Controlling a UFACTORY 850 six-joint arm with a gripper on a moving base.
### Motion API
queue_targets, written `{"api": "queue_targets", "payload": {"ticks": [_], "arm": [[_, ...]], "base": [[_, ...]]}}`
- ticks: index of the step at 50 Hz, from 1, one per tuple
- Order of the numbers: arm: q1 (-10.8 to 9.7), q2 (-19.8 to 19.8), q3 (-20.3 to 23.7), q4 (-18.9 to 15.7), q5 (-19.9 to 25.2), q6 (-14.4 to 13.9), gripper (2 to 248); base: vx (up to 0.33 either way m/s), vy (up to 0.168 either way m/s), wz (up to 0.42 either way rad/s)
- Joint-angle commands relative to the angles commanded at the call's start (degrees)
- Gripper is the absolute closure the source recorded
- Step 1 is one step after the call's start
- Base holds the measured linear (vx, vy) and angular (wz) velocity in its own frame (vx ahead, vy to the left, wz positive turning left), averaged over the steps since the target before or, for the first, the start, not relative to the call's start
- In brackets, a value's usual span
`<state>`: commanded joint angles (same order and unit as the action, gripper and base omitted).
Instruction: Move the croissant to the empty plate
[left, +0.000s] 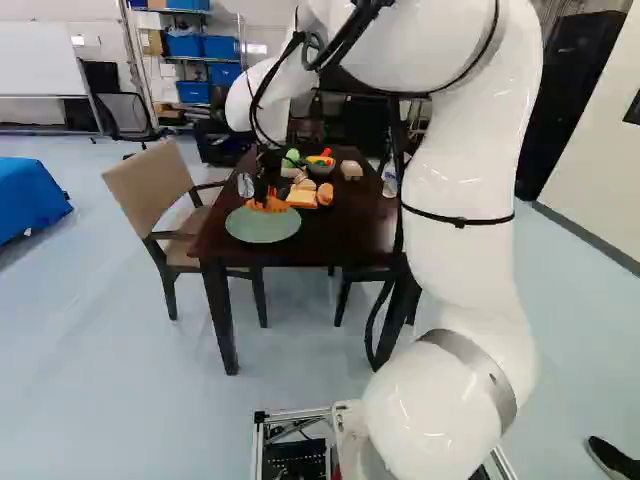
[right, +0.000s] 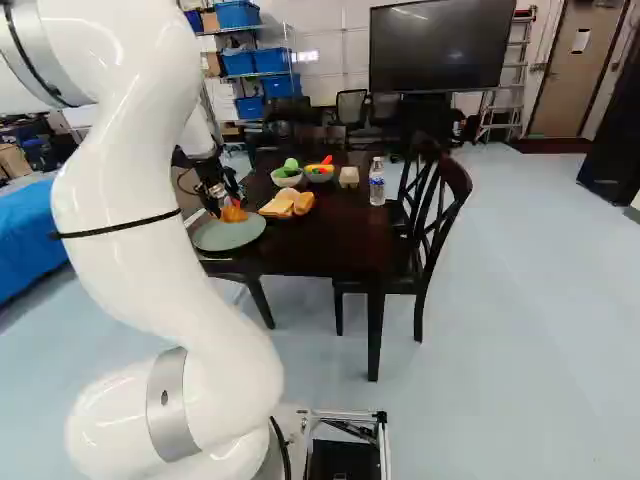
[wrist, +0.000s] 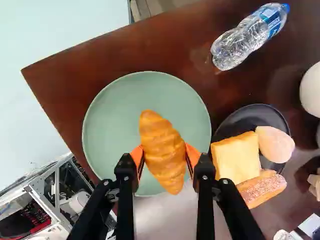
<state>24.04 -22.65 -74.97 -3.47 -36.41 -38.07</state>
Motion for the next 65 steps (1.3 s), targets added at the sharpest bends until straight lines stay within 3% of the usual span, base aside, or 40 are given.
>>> {"api": "queue_targets", "payload": {"ticks": [27, 28, 32, 33, 37, 38, 43, 44, 48, 49, 65], "arm": [[0.00, -3.26, -0.72, 0.00, 0.00, 0.00, 126], [0.00, -3.26, -0.72, 0.00, 0.00, 0.00, 115], [0.00, -3.26, -0.72, 0.00, 0.00, 0.00, 115], [0.00, -3.26, -0.72, 0.00, 0.00, 0.00, 84], [0.00, -3.26, -0.72, 0.00, 0.00, 0.00, 84], [0.00, -3.26, -0.72, 0.00, 0.00, 0.00, 51], [0.00, -3.26, -0.72, 0.00, 0.00, 0.00, 51], [0.00, -3.26, -0.72, 0.00, 0.00, 0.00, 17], [0.00, -3.16, -0.70, 0.00, 0.00, 0.00, 17], [0.00, -3.08, -0.68, 0.00, 0.00, 0.00, 3], [-0.75, -0.07, 0.80, 0.00, 0.00, 0.00, 3]], "base": [[0.000, 0.000, 0.000], [0.000, 0.000, 0.000], [0.000, 0.000, 0.000], [0.000, 0.000, 0.000], [0.000, 0.000, 0.000], [0.000, 0.000, 0.000], [0.000, 0.000, 0.000], [0.000, 0.000, 0.000], [0.000, 0.000, 0.000], [0.000, 0.000, 0.000], [0.000, 0.000, 0.000]]}}
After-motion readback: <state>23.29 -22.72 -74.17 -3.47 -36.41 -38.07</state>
